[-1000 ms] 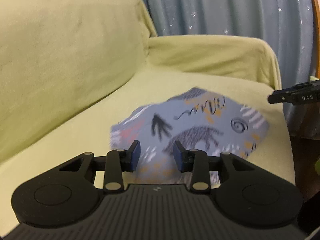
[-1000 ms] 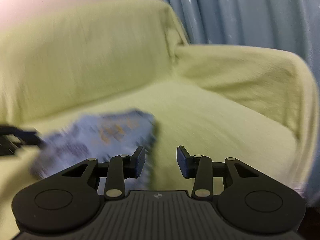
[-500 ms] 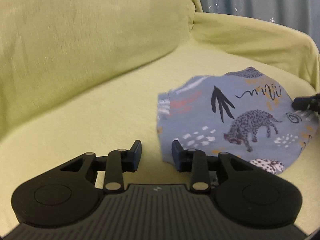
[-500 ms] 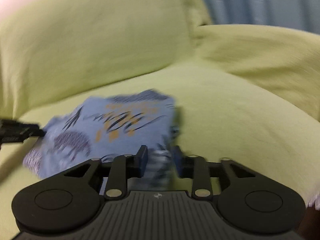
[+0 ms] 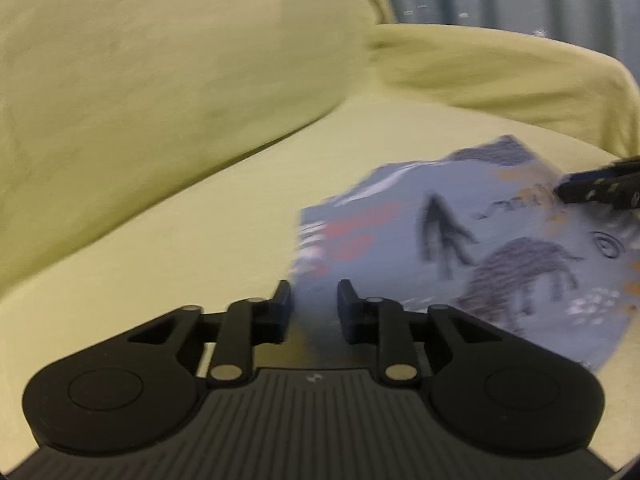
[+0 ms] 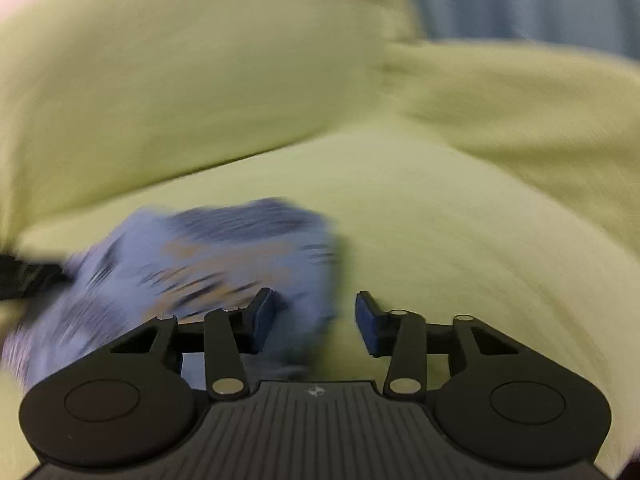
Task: Fold clothes
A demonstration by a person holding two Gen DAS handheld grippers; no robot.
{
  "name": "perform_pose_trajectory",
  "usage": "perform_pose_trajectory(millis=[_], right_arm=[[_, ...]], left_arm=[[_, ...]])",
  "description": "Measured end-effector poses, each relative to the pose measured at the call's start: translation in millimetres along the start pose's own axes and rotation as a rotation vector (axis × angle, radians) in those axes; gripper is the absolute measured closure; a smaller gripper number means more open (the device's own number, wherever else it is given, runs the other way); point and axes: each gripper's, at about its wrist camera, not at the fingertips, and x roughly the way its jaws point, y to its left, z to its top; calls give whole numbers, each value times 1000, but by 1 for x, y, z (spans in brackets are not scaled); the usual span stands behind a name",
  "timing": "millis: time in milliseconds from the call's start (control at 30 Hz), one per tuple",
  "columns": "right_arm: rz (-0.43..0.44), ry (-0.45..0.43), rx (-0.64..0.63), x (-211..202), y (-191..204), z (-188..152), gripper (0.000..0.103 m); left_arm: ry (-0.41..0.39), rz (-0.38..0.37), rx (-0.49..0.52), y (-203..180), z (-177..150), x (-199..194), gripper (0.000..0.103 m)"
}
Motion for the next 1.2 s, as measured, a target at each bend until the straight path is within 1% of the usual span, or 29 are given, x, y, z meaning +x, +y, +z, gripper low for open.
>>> perform_pose_trajectory(millis=[33, 67, 100, 167, 200, 267, 333, 367, 400, 433, 500, 533, 567, 600, 633, 667, 700, 767, 800, 867, 900, 967, 1000, 1033, 1067, 1133, 1167, 1200], right_arm=[[5, -29, 4, -4, -1, 3, 61], [9, -58, 9, -8, -1, 7, 61], [24, -86, 10, -12, 0, 10, 61], [115, -127, -14, -14, 15, 13, 61], [150, -132, -38, -12, 25, 13, 61], [211, -111, -99, -4, 43, 12, 61], [229, -77, -192, 4, 57, 12, 63], [209, -53, -240, 11, 62, 11, 65], [172, -25, -274, 19, 64, 10, 66], [138, -2, -293, 26, 63, 9, 71], [99, 9, -240, 33, 47, 7, 76], [87, 8, -201, 34, 35, 6, 78], [52, 3, -166, 34, 24, 4, 74], [23, -3, -128, 35, 14, 0, 73], [14, -8, -72, 34, 1, -2, 72], [12, -7, -30, 32, -9, -2, 71], [12, -9, 1, 30, -17, -5, 71], [8, -19, -7, 25, -18, -10, 71], [10, -22, -21, 23, -15, -12, 71], [24, -32, -75, 21, -1, -13, 71], [31, -42, -111, 20, 7, -12, 71], [54, -39, -173, 22, 21, -11, 71], [67, -23, -202, 24, 27, -12, 70], [69, 9, -228, 29, 29, -14, 68], [57, 27, -237, 37, 30, -13, 65], [55, 16, -198, 35, 22, -18, 63], [55, 9, -178, 33, 18, -16, 63], [54, -3, -163, 29, 16, -15, 63]], left_arm=[[-11, 4, -21, 3, 2, -2, 81], [-32, 3, -13, -1, 6, -4, 82], [-52, -22, -4, -7, 12, -5, 82], [-92, -81, 13, -22, 23, -7, 82], [-97, -112, 40, -31, 27, -4, 81], [-97, -164, 90, -47, 34, 4, 81], [-78, -181, 154, -61, 33, 17, 80], [-52, -165, 185, -63, 31, 26, 79], [-23, -145, 214, -65, 29, 36, 76], [-21, -144, 205, -58, 26, 40, 70], [-10, -167, 119, -42, 29, 45, 63], [-13, -167, 99, -38, 30, 45, 62], [-14, -170, 86, -34, 30, 44, 62], [-13, -176, 59, -30, 29, 43, 63], [-17, -175, 33, -27, 30, 41, 64], [-21, -173, 8, -25, 32, 39, 66], [-33, -170, -21, -23, 34, 37, 70], [-72, -170, -66, -20, 41, 31, 75], [-85, -170, -63, -21, 45, 29, 75], [-92, -181, -41, -29, 52, 34, 75], [-86, -184, -21, -34, 55, 38, 74], [-43, -131, 49, -44, 57, 53, 73], [-26, -128, 59, -44, 52, 57, 70], [-27, -131, 41, -42, 50, 61, 66], [-27, -134, 16, -37, 49, 61, 64], [-20, -146, -14, -32, 51, 60, 64], [-20, -136, -27, -30, 54, 56, 65], [-23, -126, -35, -29, 56, 54, 69]])
